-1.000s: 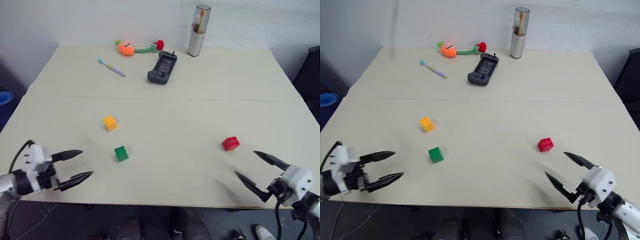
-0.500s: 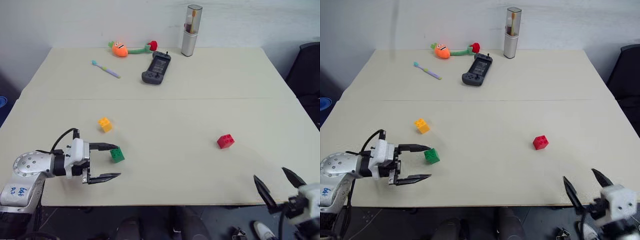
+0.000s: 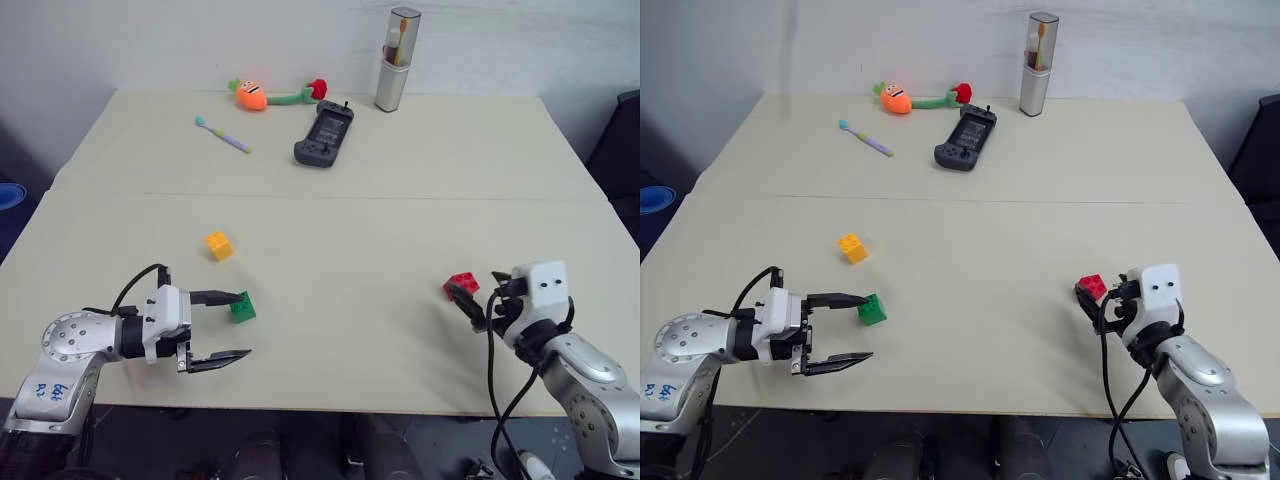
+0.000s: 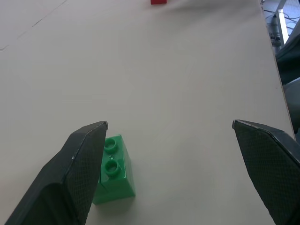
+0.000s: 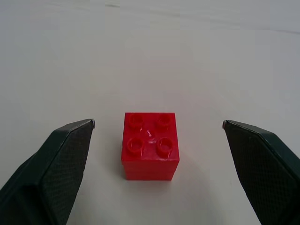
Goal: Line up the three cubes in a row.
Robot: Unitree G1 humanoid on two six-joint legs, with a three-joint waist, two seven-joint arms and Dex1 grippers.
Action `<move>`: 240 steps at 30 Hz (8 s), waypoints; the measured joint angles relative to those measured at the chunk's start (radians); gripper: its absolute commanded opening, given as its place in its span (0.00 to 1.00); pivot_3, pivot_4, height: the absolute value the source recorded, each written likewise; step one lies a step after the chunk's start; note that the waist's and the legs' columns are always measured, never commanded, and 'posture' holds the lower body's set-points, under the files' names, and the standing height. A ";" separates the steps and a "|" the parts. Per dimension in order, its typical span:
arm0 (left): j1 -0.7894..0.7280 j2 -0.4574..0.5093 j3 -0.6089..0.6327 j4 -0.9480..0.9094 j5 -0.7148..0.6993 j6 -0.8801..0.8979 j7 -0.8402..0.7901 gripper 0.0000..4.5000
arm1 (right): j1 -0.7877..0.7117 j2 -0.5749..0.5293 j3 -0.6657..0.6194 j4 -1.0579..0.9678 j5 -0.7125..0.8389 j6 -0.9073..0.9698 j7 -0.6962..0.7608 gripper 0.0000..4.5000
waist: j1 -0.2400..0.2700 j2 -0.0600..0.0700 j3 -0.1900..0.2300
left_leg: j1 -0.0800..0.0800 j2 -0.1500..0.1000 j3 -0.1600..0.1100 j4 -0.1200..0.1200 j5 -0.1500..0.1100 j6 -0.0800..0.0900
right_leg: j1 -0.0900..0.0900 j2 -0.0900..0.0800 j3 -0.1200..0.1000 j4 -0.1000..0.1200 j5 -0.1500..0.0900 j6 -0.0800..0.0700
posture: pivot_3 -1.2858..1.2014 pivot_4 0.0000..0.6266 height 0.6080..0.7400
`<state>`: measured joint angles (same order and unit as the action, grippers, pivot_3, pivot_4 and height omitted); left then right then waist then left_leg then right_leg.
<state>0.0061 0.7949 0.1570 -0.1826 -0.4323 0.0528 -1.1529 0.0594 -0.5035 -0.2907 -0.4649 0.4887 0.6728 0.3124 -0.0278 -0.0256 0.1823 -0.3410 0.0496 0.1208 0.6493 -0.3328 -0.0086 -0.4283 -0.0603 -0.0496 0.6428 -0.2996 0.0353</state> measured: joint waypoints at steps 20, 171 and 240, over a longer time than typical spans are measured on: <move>-0.001 0.019 0.022 -0.018 -0.009 0.046 0.000 1.00 | -0.400 -0.277 0.299 0.326 -0.046 -0.419 0.903 0.33 | -0.016 -0.002 0.002 | 0.003 0.001 0.001 0.000 0.000 0.000 | 0.001 0.002 0.000 0.000 0.001 0.001 | 0.52 0.24 1.00; -0.634 -0.159 -0.050 0.795 0.212 0.102 0.282 1.00 | -0.106 0.015 0.167 0.148 0.101 -0.742 0.736 1.00 | 0.006 -0.003 0.000 | -0.012 0.000 -0.002 0.018 -0.001 -0.001 | -0.002 -0.001 -0.006 0.003 0.003 0.005 | 0.52 0.24 1.00; -0.091 0.246 0.163 0.386 0.054 -0.004 -0.247 0.89 | 0.141 -0.487 -0.143 0.186 0.124 -0.558 1.030 1.00 | 0.025 -0.002 0.001 | -0.010 0.000 -0.003 0.017 -0.005 0.008 | 0.000 -0.002 -0.004 0.000 0.003 0.005 | 0.52 0.24 1.00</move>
